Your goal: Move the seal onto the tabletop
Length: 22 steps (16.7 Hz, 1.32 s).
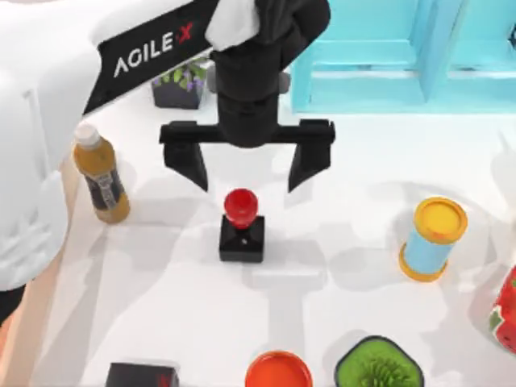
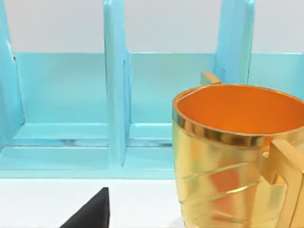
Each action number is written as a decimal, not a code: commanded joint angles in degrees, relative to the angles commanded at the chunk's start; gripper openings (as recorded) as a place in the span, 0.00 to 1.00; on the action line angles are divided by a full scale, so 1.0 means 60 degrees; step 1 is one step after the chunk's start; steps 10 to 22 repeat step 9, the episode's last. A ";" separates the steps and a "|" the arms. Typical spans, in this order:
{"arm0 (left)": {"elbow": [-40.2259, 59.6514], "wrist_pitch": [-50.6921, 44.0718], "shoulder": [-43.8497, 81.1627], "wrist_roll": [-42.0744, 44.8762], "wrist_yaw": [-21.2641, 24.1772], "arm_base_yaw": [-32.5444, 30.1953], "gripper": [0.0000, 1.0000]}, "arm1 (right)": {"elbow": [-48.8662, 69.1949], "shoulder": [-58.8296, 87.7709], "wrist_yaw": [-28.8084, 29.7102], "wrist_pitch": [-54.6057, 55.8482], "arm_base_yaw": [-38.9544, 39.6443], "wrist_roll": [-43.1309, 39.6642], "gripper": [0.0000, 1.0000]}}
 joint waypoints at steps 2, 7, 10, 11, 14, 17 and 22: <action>0.1487 -0.1237 0.0120 -0.0009 0.0018 -0.0001 1.00 | 0.0000 0.0000 0.0000 0.0000 0.0000 0.0000 1.00; 0.3689 -0.3325 0.0212 -0.0002 0.0007 0.0038 1.00 | 0.0000 0.0000 0.0000 0.0000 0.0000 0.0000 1.00; 0.3870 -0.3498 0.0207 0.0002 0.0001 0.0045 1.00 | 0.0000 0.0000 0.0000 0.0000 0.0000 0.0000 1.00; 0.3870 -0.3498 0.0207 0.0002 0.0001 0.0045 1.00 | 0.0000 0.0000 0.0000 0.0000 0.0000 0.0000 1.00; 0.3870 -0.3498 0.0207 0.0002 0.0001 0.0045 1.00 | 0.0000 0.0000 0.0000 0.0000 0.0000 0.0000 1.00; 0.3870 -0.3498 0.0207 0.0002 0.0001 0.0045 1.00 | 0.0000 0.0000 0.0000 0.0000 0.0000 0.0000 1.00; 0.3870 -0.3498 0.0207 0.0002 0.0001 0.0045 1.00 | 0.0000 0.0000 0.0000 0.0000 0.0000 0.0000 1.00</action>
